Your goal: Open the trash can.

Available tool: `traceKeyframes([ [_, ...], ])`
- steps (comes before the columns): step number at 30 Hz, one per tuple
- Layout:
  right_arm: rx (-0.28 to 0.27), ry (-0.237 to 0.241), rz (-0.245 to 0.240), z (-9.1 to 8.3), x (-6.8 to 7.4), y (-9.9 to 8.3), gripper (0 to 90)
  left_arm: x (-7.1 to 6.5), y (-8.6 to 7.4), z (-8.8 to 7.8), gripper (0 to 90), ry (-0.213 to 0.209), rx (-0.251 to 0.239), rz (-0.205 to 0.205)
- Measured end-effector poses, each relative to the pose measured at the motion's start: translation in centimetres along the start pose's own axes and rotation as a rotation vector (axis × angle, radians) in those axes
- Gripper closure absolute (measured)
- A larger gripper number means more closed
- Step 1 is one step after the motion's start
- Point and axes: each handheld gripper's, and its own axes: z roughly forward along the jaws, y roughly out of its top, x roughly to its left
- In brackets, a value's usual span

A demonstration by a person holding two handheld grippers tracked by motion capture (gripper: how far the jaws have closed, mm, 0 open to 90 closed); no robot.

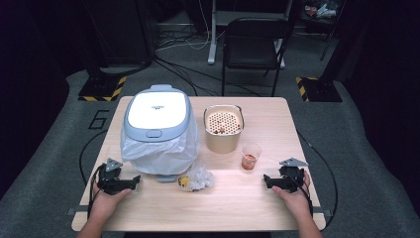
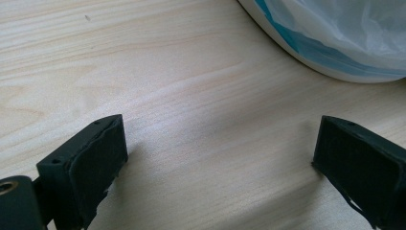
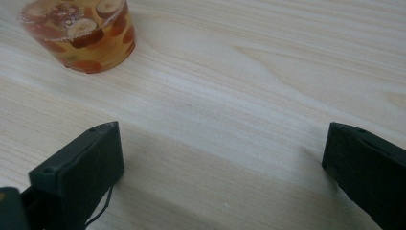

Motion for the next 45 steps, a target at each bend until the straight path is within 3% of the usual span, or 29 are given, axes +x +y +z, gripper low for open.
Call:
traceKeyframes([
  [10,0.004,0.007,-0.003,0.0,0.1,0.0,0.0,0.1,-0.1,-0.1,4.5,-0.008,-0.004,0.012],
  [11,0.003,0.007,-0.003,0.0,0.1,0.0,0.0,0.2,-0.1,-0.3,4.9,-0.012,0.014,0.016],
  [21,0.0,0.005,-0.007,-0.1,0.1,-0.1,0.0,-0.1,-0.2,-0.3,8.1,0.006,-0.01,-0.014],
  [26,0.001,0.005,-0.005,-0.1,0.2,-0.1,0.0,-0.1,-0.2,-0.6,21.4,0.026,-0.036,-0.042],
  [28,0.002,0.0,-0.003,-0.2,0.2,-0.2,0.6,-0.1,0.0,-0.9,36.4,0.022,-0.022,-0.054],
  [29,0.0,-0.006,0.0,-0.3,0.3,-0.2,2.5,-0.1,0.1,-1.2,37.2,-0.008,-0.012,-0.069],
  [31,0.006,-0.006,0.002,-0.8,0.5,-0.1,16.1,-0.2,0.3,-1.7,45.0,-0.029,0.011,-0.077],
  [32,0.002,-0.006,0.001,-1.0,0.6,-0.1,18.9,-0.3,0.5,-2.1,48.0,-0.032,0.009,-0.057],
  [36,-0.008,-0.014,-0.016,-1.5,1.0,-0.2,22.8,-1.3,1.0,-3.4,55.7,-0.085,-0.012,-0.035],
  [39,-0.009,-0.005,-0.024,-1.5,1.4,-0.1,24.4,-2.6,1.2,-4.3,58.6,-0.152,-0.028,-0.033],
  [43,-0.011,-0.004,-0.027,-1.4,1.7,-0.1,25.6,-3.9,1.5,-4.9,63.5,-0.17,-0.037,0.0],
  [45,0.0,0.0,-0.024,-1.3,1.7,-0.1,27.5,-4.3,1.6,-5.3,66.0,-0.19,-0.057,-0.01],
])
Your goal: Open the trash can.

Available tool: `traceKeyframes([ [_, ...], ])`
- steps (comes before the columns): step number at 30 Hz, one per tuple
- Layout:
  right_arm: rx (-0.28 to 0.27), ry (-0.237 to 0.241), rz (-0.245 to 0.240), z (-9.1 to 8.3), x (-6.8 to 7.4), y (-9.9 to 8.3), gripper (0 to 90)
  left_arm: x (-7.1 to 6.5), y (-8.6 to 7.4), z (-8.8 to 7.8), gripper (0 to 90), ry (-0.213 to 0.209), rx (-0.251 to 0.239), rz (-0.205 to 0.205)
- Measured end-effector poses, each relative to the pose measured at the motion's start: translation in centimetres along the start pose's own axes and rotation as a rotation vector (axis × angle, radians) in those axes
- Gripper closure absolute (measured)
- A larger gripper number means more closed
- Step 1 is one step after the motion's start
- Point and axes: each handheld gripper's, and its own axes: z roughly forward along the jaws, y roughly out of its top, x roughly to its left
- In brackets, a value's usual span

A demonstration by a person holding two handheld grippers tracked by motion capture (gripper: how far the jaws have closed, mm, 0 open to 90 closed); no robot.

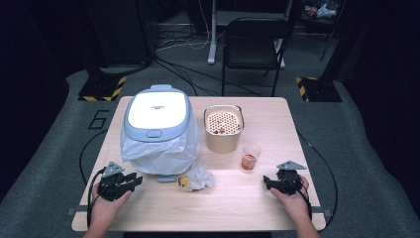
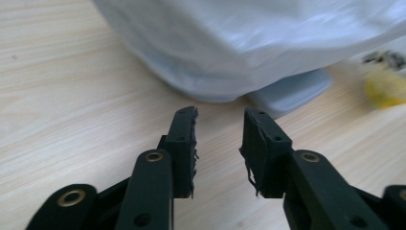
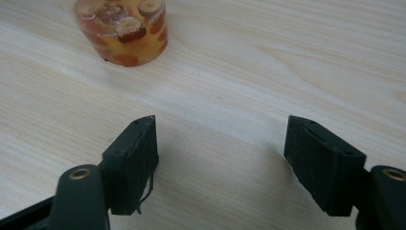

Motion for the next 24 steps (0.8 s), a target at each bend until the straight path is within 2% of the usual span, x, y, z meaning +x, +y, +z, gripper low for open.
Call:
traceKeyframes([
  [4,0.005,0.009,-0.001,-0.1,0.0,0.0,31.0,-0.7,0.2,-0.1,71.5,-0.06,-0.02,-0.023],
  [7,0.006,0.02,-0.015,-0.1,0.0,0.1,31.4,-1.7,0.4,0.3,75.6,-0.1,-0.006,0.002],
  [9,0.005,0.027,-0.007,-0.1,0.2,0.1,31.4,-2.4,0.6,0.7,76.8,-0.106,0.002,0.033],
  [12,0.006,0.032,-0.019,-0.1,0.3,0.1,31.3,-3.2,1.0,1.3,79.1,-0.132,0.0,0.051],
  [13,0.007,0.036,-0.021,-0.1,0.3,0.2,31.3,-3.4,1.1,1.6,80.2,-0.129,-0.011,0.059],
  [14,0.008,0.035,-0.023,-0.1,0.3,0.2,31.3,-3.5,1.3,1.7,80.8,-0.128,-0.004,0.076],
  [16,0.008,0.039,-0.023,-0.1,0.3,0.2,31.3,-3.8,1.5,2.1,82.6,-0.139,0.008,0.083],
  [18,0.008,0.038,-0.023,-0.1,0.3,0.1,31.3,-4.4,1.7,3.0,84.3,-0.122,0.012,0.108],
  [20,0.007,0.041,-0.013,-0.1,0.3,0.1,31.3,-5.1,1.6,3.5,84.6,-0.122,0.001,0.045],
  [21,0.006,0.041,-0.004,-0.1,0.4,0.1,31.3,-5.1,1.6,3.6,85.1,-0.116,0.005,0.066],
  [23,0.005,0.038,-0.002,-0.1,0.3,0.1,31.3,-5.5,1.4,3.9,87.1,-0.1,-0.021,0.066],
  [24,0.005,0.04,0.0,-0.1,0.3,0.1,31.3,-5.4,1.4,4.1,88.1,-0.099,-0.016,0.08],
])
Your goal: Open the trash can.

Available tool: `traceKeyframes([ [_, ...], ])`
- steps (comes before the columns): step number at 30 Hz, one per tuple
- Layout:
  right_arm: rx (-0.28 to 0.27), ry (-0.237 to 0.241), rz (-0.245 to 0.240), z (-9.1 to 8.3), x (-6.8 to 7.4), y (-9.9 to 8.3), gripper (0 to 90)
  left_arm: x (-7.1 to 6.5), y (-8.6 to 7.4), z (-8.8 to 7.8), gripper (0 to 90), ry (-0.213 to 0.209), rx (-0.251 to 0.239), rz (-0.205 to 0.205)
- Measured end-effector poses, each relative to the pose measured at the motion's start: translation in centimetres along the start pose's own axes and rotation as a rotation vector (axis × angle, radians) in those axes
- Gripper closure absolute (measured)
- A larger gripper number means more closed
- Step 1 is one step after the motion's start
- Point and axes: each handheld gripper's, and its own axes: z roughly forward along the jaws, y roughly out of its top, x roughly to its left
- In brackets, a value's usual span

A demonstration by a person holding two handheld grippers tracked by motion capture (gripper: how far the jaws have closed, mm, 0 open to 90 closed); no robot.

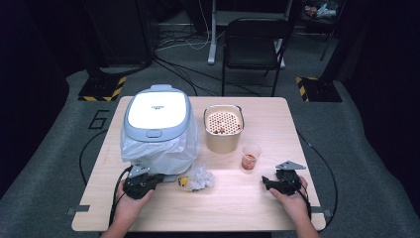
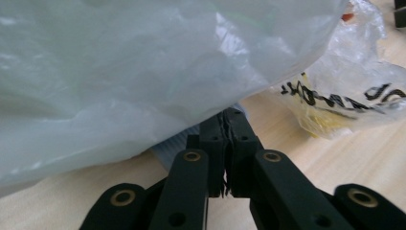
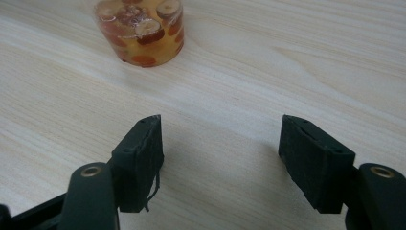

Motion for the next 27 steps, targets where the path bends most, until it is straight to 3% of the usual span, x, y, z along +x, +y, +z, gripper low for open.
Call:
traceKeyframes([
  [8,-0.003,0.0,-0.018,0.0,0.1,0.0,31.3,-0.2,-0.5,1.0,90.0,0.059,-0.017,0.037],
  [12,-0.012,0.005,-0.01,-0.1,0.4,0.1,31.3,0.0,-0.8,1.6,89.8,0.051,-0.018,0.026],
  [17,-0.015,0.014,-0.027,-0.2,0.6,0.2,31.2,0.1,-0.9,1.8,90.0,0.051,-0.026,0.04],
  [19,-0.021,0.012,-0.034,-0.3,0.7,0.3,31.2,0.1,-1.2,1.8,90.0,0.054,-0.036,0.051],
  [20,-0.026,0.017,-0.039,-0.3,0.8,0.3,31.2,0.5,-1.1,1.7,90.0,0.056,-0.035,0.102],
  [21,-0.029,0.015,-0.029,-0.3,1.0,0.4,31.2,0.6,-1.1,1.7,90.0,0.057,-0.036,0.115],
  [25,-0.043,0.025,-0.062,-0.6,1.6,0.6,31.3,0.7,-1.3,1.8,90.0,0.054,-0.039,0.109],
  [27,-0.044,0.032,-0.079,-0.7,2.0,0.7,31.3,0.6,-1.4,1.8,90.0,0.048,-0.04,0.084],
])
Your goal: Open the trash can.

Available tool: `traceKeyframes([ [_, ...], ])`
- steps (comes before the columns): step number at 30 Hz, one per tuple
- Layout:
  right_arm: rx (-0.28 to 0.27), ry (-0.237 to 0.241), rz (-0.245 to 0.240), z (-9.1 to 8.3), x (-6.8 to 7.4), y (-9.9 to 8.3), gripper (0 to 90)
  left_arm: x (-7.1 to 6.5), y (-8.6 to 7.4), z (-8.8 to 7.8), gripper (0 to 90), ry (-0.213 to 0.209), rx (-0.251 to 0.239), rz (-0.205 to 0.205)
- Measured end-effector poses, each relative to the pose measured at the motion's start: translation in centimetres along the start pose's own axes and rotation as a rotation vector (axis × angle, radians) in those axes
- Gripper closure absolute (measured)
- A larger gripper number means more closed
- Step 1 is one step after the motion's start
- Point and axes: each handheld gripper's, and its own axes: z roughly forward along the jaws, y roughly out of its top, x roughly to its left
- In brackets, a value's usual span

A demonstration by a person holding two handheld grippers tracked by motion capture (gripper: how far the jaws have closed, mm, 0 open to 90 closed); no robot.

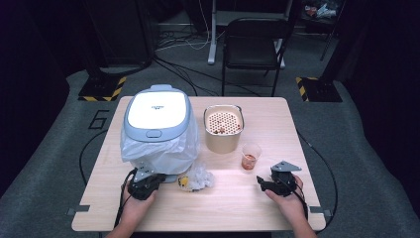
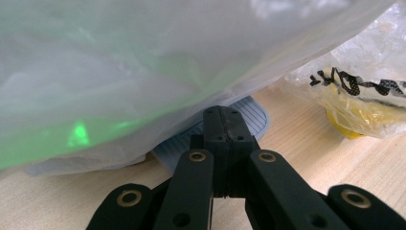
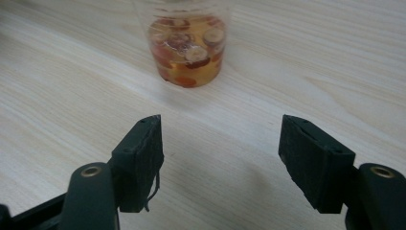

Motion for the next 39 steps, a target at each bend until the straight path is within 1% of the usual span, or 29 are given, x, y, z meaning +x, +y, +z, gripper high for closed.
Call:
traceKeyframes([
  [1,-0.004,-0.002,-0.004,0.0,0.2,0.1,31.3,-0.2,-0.1,0.1,90.0,-0.007,-0.008,-0.041],
  [2,-0.005,0.005,-0.006,0.0,0.3,0.1,31.3,-0.2,-0.2,0.1,90.0,-0.014,-0.011,-0.065],
  [4,-0.004,0.008,-0.008,0.0,0.4,0.2,31.3,-0.1,-0.3,0.2,90.0,-0.022,-0.015,-0.081],
  [5,-0.008,0.009,-0.008,0.1,0.5,0.2,31.2,-0.1,-0.3,0.2,90.0,-0.022,-0.015,-0.082],
  [7,-0.007,0.014,-0.005,0.1,0.5,0.2,31.3,-0.1,-0.4,0.2,90.0,-0.023,-0.01,-0.069],
  [8,-0.008,0.013,-0.011,0.1,0.6,0.2,31.2,0.0,-0.4,0.2,90.0,-0.023,-0.006,-0.063],
  [10,-0.006,0.019,-0.006,0.1,0.7,0.3,31.2,-0.1,-0.4,0.3,90.0,-0.024,-0.002,-0.073],
  [11,-0.006,0.018,-0.012,0.1,0.8,0.3,31.2,-0.1,-0.5,0.4,90.0,-0.022,-0.002,-0.072],
  [12,-0.007,0.02,-0.013,0.1,0.8,0.4,31.2,-0.1,-0.5,0.5,90.0,-0.022,0.006,-0.063],
  [14,-0.011,0.028,-0.012,0.0,1.1,0.5,31.2,-0.1,-0.6,0.6,90.0,-0.019,0.014,-0.067],
  [15,-0.012,0.028,-0.019,0.0,1.2,0.5,31.2,-0.1,-0.6,0.7,90.0,-0.017,0.024,-0.054],
  [16,-0.015,0.035,-0.019,-0.1,1.3,0.6,31.2,-0.2,-0.7,0.8,90.0,-0.012,0.03,-0.054],
  [18,-0.022,0.039,-0.032,-0.1,1.4,0.7,31.1,-0.2,-0.7,0.9,90.0,-0.01,0.025,-0.047],
  [20,-0.02,0.048,-0.03,-0.3,1.7,0.8,31.2,-0.2,-0.7,0.9,90.0,-0.012,0.029,-0.05],
  [22,-0.027,0.059,-0.031,-0.4,2.0,1.0,31.3,-0.1,-0.7,0.9,90.0,-0.016,0.034,-0.053],
  [23,-0.034,0.057,-0.029,-0.4,2.2,1.1,31.3,-0.1,-0.7,0.9,90.0,-0.015,0.033,-0.05],
  [25,-0.036,0.076,-0.047,-0.6,2.6,1.3,31.4,-0.2,-0.6,0.9,90.0,-0.014,0.037,-0.048],
  [26,-0.036,0.076,-0.047,-0.6,2.6,1.3,31.4,-0.2,-0.6,0.9,90.0,-0.014,0.037,-0.048],
  [27,-0.046,0.077,-0.066,-0.9,3.2,1.6,31.5,-0.1,-0.6,0.9,90.0,-0.02,0.036,-0.05],
  [28,-0.046,0.081,-0.072,-0.9,3.5,1.7,31.5,0.0,-0.6,0.9,90.0,-0.027,0.037,-0.058],
  [29,-0.05,0.091,-0.09,-1.0,3.9,1.8,31.5,0.1,-0.6,0.9,90.0,-0.03,0.035,-0.066],
  [31,-0.057,0.128,-0.102,-1.0,4.8,2.2,31.4,0.1,-0.6,0.9,90.0,-0.031,0.034,-0.063],
  [32,-0.052,0.146,-0.115,-0.9,5.2,2.5,30.9,0.0,-0.6,0.9,90.0,-0.027,0.035,-0.055],
  [34,-0.05,0.179,-0.156,-0.4,6.2,3.0,28.9,-0.1,-0.6,0.9,90.0,-0.02,0.035,-0.047],
  [36,-0.041,0.195,-0.171,0.0,6.8,3.3,28.2,-0.1,-0.6,0.9,90.0,-0.017,0.034,-0.044],
  [39,-0.048,0.244,-0.173,0.6,8.1,4.1,26.8,-0.2,-0.6,0.9,90.0,-0.013,0.033,-0.041],
])
